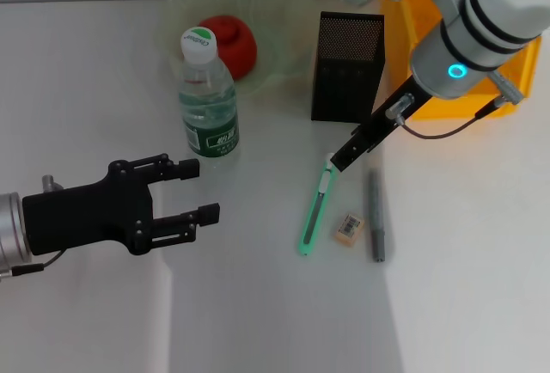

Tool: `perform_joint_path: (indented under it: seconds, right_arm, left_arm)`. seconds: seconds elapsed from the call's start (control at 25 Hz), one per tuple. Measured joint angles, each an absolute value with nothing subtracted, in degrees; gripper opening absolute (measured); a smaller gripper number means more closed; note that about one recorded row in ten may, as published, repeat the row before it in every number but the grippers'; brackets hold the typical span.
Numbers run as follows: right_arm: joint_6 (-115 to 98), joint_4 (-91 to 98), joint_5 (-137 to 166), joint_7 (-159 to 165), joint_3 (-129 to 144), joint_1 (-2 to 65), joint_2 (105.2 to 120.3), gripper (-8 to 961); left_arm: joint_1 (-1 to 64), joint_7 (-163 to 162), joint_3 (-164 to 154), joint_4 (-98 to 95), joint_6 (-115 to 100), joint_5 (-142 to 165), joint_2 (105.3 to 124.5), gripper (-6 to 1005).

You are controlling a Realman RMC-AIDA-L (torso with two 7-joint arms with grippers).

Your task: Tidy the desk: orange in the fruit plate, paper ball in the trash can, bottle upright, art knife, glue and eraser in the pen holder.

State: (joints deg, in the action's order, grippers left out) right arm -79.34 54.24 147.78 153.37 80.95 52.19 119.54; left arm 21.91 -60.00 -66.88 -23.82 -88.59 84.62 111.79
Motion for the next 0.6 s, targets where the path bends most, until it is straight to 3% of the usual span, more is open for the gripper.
perform_joint_path:
  seconds: [0.6]
  right_arm:
    - [-70.0,46.2,141.3,153.9,86.7,53.9,119.86,810]
  left_arm:
    - [22.0,-60.3,-66.9,-25.1,-88.4,84.6,111.91,716]
